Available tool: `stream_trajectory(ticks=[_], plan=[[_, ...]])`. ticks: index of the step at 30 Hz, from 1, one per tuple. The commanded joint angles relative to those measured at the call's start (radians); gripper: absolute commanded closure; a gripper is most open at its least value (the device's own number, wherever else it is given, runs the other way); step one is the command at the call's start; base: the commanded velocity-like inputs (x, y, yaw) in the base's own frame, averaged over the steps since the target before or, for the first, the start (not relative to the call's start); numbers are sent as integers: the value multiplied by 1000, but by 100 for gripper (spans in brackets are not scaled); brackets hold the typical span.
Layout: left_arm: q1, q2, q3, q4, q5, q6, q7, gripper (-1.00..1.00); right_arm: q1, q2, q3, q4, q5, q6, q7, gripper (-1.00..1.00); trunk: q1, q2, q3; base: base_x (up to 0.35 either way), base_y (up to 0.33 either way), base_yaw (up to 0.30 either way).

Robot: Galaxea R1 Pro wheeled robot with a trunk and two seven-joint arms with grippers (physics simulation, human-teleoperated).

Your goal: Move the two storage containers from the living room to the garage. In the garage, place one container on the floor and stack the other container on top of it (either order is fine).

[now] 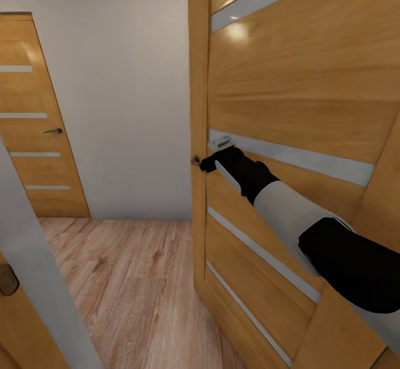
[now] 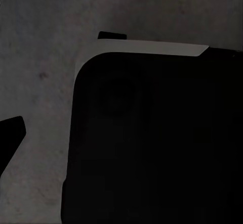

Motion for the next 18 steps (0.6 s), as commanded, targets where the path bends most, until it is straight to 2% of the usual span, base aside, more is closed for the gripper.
stream_trajectory(ticks=[1,5,10,18], plan=[[0,0,0,0,8,-3,-1,-100,-1,0,5,0,9,5,-15,-100,0,0,-1,44,0,0],[0,0,0,0,8,-3,-1,-100,-2,0,6,9,14,12,-57,-100,0,0,-1,18,0,0],[0,0,0,0,8,-3,-1,-100,-1,0,6,19,14,32,-180,-100,0,0,-1,3,0,0],[0,0,0,0,8,-3,-1,-100,-2,0,9,50,17,45,-218,-100,0,0,-1,0,0,0]])
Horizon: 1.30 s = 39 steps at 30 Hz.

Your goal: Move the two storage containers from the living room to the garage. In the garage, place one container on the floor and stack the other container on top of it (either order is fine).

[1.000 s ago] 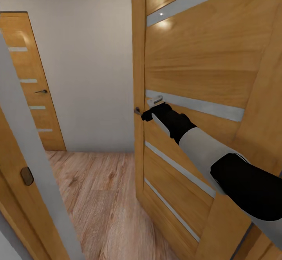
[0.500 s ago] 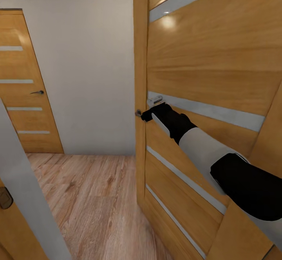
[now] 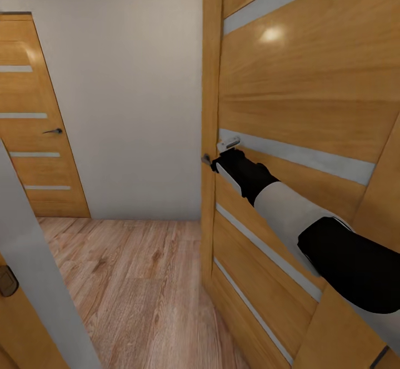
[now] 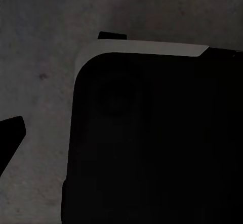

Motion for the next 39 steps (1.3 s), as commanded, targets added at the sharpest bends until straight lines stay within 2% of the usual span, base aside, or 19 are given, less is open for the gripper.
stream_trajectory(ticks=[1,11,21,25,29,32,33,34,37,39], plan=[[0,0,0,0,8,-3,-1,-100,-1,0,5,15,9,8,-13,-100,0,0,-1,0,0,0],[0,0,1,0,8,-4,-1,-100,-2,0,6,62,10,1,-17,-100,0,0,-1,0,0,0],[0,0,1,0,8,-4,-1,-100,-61,0,5,167,9,-37,-17,-100,0,0,-1,0,0,0],[0,0,1,0,8,-4,-1,-100,-68,0,4,179,11,-45,-17,-100,0,0,-1,0,0,0],[0,0,2,0,8,-4,-1,-100,-69,0,3,156,15,-46,-17,-100,0,0,-1,0,0,0],[0,0,2,0,8,-4,-1,-100,-69,0,2,103,12,-38,-16,-100,0,0,-1,0,0,0],[0,0,2,0,8,-4,-1,-100,-69,0,0,47,7,-32,-10,-100,0,0,-1,0,0,0],[0,0,2,0,8,-4,-1,-100,-69,0,-1,35,5,-30,-8,-100,0,0,-1,0,0,0],[0,0,2,0,8,-4,-1,-100,-64,0,-3,-27,0,-28,11,-100,0,0,-1,0,0,0],[0,0,2,0,8,-4,-1,-100,-59,0,-5,-53,-1,-28,54,-100,0,0,-1,0,0,0]])
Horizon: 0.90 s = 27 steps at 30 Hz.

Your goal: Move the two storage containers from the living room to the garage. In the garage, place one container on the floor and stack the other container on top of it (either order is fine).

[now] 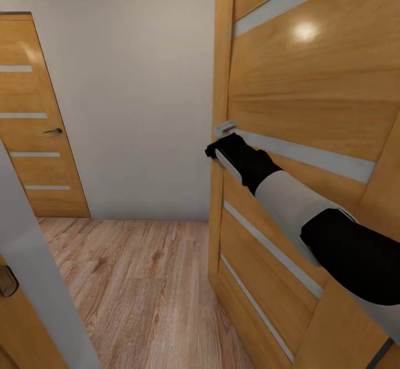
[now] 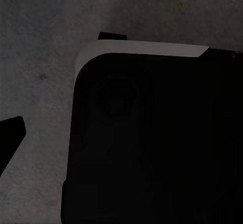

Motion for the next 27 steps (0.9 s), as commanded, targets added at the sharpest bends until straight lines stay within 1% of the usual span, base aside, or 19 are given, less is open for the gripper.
stream_trajectory(ticks=[1,4,8,20,27], plan=[[0,0,0,0,8,-3,-1,-100,0,0,4,-5,-10,2,12,-100,0,-1,-1,0,0,0],[0,0,0,0,8,-3,-1,-100,1,0,2,-11,-11,2,53,-100,0,-1,-1,0,0,0],[0,0,1,0,8,-4,-1,-100,2,0,4,-14,-11,2,73,-100,0,-1,-1,0,0,0],[0,0,1,0,8,-4,0,-100,2,0,5,-13,-13,5,78,-100,0,-1,-1,0,0,0],[0,0,4,0,10,-2,2,-100,3,0,4,-10,-31,4,82,-100,0,-1,-1,3,0,0]])
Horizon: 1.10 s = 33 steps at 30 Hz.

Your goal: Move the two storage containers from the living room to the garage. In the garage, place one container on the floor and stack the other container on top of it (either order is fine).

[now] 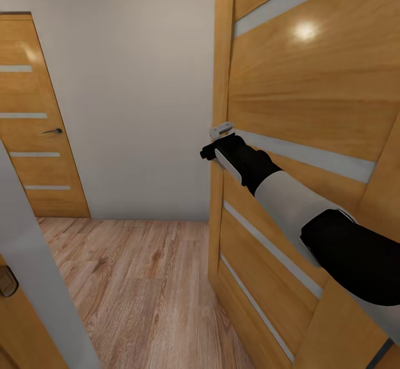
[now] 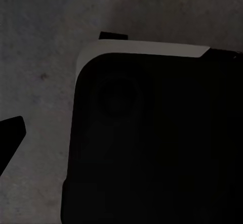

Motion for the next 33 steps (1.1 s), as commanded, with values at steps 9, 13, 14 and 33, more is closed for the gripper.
stream_trajectory(ticks=[9,13,14,33], plan=[[0,0,-3,2,5,0,-5,-100,-2,0,5,0,-10,0,-9,-100,0,-1,-1,248,0,0],[0,0,-2,2,5,0,-5,-100,-1,0,6,0,-9,-2,-9,-100,0,-1,-1,318,0,0],[0,0,-2,1,5,0,-5,-100,-1,0,6,0,-9,-2,-9,-100,0,-1,-1,320,0,0],[0,0,0,1,5,-3,-5,-100,-1,0,9,0,-9,1,-9,-100,0,-1,-1,192,0,0]])
